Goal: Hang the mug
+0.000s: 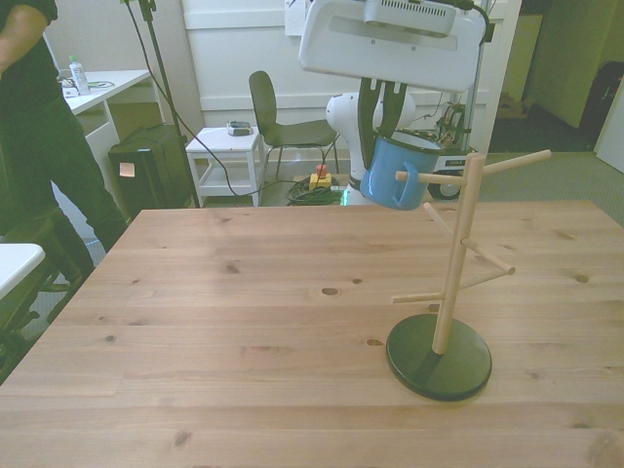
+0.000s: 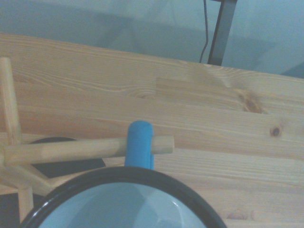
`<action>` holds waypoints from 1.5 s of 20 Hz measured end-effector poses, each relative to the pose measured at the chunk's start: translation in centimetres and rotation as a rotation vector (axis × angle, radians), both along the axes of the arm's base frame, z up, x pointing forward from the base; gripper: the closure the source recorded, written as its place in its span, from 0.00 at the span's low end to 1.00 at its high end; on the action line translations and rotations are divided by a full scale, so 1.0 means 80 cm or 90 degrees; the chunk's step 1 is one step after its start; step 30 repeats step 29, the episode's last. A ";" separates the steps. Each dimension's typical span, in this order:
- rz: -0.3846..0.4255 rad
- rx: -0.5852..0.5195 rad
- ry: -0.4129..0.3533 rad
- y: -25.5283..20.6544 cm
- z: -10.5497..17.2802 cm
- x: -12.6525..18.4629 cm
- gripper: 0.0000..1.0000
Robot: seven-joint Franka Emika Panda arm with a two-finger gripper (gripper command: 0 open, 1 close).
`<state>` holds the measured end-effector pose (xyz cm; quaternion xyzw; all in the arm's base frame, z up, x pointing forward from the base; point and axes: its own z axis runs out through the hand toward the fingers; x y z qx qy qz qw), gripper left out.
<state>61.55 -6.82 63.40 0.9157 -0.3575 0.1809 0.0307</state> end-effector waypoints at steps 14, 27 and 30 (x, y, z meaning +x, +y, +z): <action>-0.005 -0.002 -0.001 -0.004 -0.001 -0.009 0.00; -0.064 0.048 0.021 -0.091 0.005 -0.128 0.00; -0.068 0.076 0.054 -0.122 -0.013 -0.168 0.00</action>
